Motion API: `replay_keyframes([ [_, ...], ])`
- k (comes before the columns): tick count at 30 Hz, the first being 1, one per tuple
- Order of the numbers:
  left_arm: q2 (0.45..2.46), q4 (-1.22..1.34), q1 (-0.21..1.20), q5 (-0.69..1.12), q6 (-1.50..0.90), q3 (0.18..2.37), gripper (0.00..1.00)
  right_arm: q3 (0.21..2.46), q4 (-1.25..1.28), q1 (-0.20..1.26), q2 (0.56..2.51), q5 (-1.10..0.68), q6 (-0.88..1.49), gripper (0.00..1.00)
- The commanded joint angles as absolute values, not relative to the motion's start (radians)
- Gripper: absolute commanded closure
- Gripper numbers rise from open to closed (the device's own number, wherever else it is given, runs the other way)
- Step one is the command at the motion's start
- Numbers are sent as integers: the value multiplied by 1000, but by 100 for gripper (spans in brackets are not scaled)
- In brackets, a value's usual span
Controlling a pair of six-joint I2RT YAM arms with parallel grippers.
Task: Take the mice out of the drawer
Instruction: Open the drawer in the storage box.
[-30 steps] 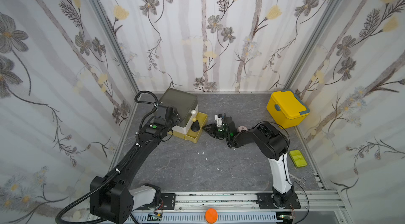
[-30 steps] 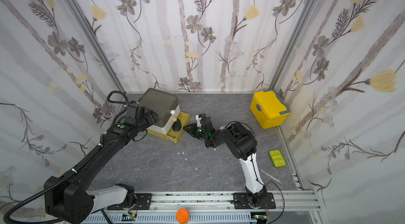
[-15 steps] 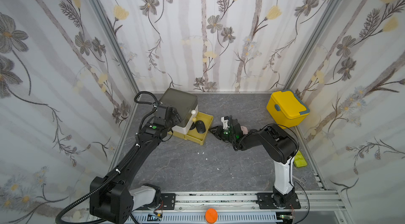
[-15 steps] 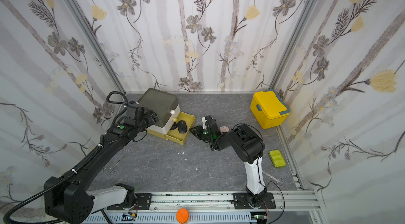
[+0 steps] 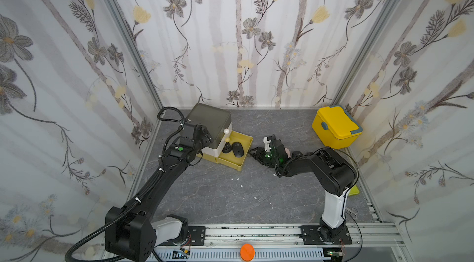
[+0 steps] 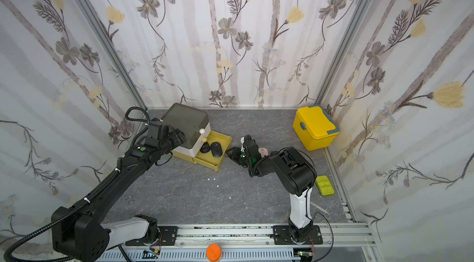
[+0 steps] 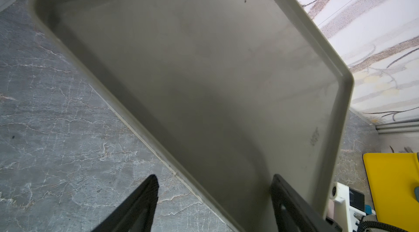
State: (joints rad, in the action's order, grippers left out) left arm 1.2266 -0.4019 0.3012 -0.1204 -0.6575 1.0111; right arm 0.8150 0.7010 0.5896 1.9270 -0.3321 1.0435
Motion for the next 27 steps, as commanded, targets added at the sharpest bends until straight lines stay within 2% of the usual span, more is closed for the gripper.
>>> replay_keyframes([
  [1, 1215, -413, 301, -106, -649, 1022, 19, 816, 650, 595, 1886, -298, 1009, 52],
  [12, 1198, -403, 299, -86, -652, 1016, 17, 813, 454, 617, 1711, -171, 913, 39],
  [17, 1183, -396, 298, -79, -667, 1012, 17, 812, 404, 607, 1650, -155, 876, 36],
  [22, 1159, -404, 296, -74, -667, 1017, 16, 959, 212, 640, 1647, -115, 692, 35],
  [27, 1135, -429, 291, -78, -667, 1028, 16, 1154, -8, 703, 1759, -58, 483, 35],
])
